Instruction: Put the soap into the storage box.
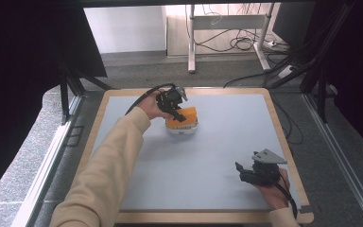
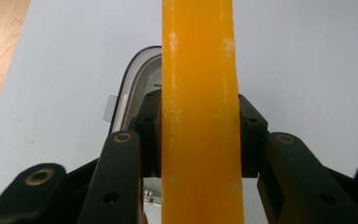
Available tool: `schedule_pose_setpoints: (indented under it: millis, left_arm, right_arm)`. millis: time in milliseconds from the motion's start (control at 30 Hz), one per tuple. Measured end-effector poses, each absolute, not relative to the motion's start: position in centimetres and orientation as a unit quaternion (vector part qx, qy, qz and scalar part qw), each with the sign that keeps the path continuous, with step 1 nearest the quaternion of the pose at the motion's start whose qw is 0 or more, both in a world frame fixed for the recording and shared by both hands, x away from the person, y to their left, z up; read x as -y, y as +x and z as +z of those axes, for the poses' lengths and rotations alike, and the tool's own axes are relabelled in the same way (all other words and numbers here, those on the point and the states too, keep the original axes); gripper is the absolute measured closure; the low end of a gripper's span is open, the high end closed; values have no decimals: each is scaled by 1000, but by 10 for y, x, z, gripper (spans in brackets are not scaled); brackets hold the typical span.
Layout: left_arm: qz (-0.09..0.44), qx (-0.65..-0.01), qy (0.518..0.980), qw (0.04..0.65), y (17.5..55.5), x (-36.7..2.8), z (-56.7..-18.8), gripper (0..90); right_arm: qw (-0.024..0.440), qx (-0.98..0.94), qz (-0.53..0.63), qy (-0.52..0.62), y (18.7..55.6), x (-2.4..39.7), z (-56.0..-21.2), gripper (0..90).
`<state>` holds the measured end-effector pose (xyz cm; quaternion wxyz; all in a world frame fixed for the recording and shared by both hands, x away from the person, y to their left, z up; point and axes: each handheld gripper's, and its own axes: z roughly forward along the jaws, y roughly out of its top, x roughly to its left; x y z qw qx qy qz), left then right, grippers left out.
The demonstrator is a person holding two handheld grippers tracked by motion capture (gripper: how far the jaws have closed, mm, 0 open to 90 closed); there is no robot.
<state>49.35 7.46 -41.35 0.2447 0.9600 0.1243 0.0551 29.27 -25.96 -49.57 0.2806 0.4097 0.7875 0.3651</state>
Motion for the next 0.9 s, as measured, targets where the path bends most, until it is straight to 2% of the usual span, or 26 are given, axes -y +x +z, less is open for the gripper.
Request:
schedule_pose_setpoints:
  millis: [900]
  left_arm:
    - [41, -122, 965, 230, 511, -70, -440, 619]
  right_arm:
    - [282, -788, 362, 411, 293, 260, -497, 206]
